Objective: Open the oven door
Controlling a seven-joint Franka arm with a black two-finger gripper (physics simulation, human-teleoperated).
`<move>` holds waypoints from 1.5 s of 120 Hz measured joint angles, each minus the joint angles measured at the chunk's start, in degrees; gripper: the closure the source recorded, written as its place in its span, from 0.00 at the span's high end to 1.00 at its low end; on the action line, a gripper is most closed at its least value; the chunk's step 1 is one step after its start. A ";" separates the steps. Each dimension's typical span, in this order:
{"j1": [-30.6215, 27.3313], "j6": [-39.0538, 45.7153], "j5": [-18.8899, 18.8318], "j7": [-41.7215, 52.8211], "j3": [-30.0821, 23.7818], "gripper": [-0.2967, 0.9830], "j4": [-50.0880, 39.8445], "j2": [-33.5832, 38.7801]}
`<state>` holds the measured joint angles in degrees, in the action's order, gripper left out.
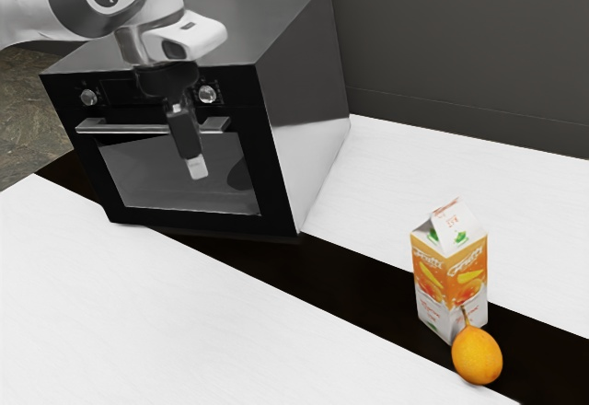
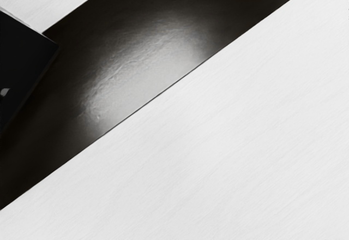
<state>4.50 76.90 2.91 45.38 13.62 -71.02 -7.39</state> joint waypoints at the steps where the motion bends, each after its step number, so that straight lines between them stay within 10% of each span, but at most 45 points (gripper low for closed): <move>1: 0.00 0.06 0.00 0.22 0.00 0.77 0.00 0.01; 33: -0.68 1.10 0.56 5.87 -0.03 0.77 0.16 0.24; 57: -0.17 1.24 0.32 16.34 3.71 0.77 4.41 13.50; 71: -6.61 3.22 -4.62 27.23 5.77 0.77 5.24 10.96; 109: 3.33 13.76 -16.37 47.99 8.48 0.77 -14.33 18.10; 180: -1.69 26.35 -7.75 70.53 12.97 0.77 -12.89 6.61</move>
<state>2.81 103.25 -4.83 115.91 26.59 -83.91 -0.78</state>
